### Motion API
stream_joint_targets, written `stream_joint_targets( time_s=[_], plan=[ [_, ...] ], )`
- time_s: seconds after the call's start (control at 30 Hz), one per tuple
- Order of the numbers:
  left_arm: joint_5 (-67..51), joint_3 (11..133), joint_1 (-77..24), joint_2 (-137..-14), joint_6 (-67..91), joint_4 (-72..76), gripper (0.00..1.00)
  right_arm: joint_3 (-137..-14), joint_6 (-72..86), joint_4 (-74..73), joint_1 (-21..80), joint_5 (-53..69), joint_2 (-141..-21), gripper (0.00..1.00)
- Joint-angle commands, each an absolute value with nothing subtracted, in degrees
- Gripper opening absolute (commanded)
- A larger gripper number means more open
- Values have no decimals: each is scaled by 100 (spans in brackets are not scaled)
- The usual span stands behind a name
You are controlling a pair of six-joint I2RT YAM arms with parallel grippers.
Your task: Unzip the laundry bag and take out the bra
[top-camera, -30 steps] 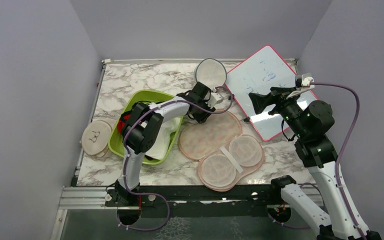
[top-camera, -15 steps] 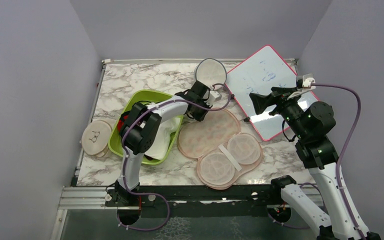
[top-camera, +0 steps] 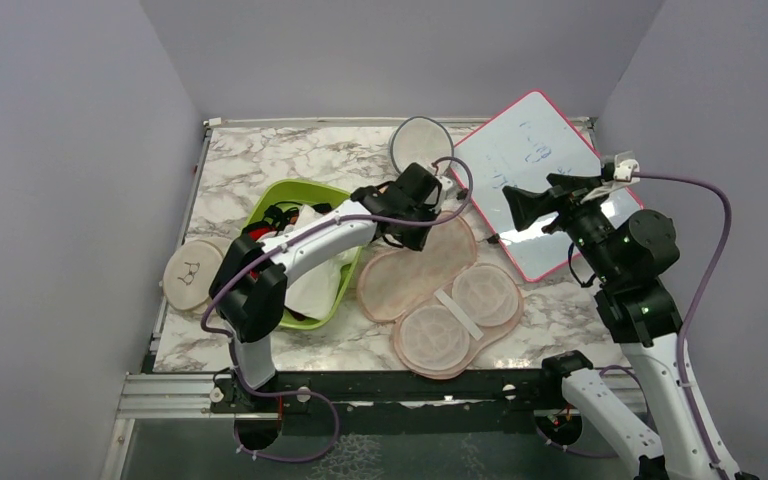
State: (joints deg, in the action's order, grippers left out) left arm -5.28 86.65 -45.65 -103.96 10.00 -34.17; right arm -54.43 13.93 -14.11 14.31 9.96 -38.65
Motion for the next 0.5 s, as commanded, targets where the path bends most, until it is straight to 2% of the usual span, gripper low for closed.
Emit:
stream_joint_targets(
  time_s=[0.0, 0.23, 0.47],
  plan=[
    [-149, 8444, -5139, -10094, 2380, -3547, 0, -5669, 1508, -1339, 1477, 878, -3716, 100],
    [51, 8243, -6216, -10190, 3488, -2761, 0, -5717, 1584, -1340, 1477, 891, -3673, 100],
    [368, 8140, -6733, -10606, 4339, -2322, 0, -5780, 1536, -1446, 1476, 814, -3626, 100]
  ],
)
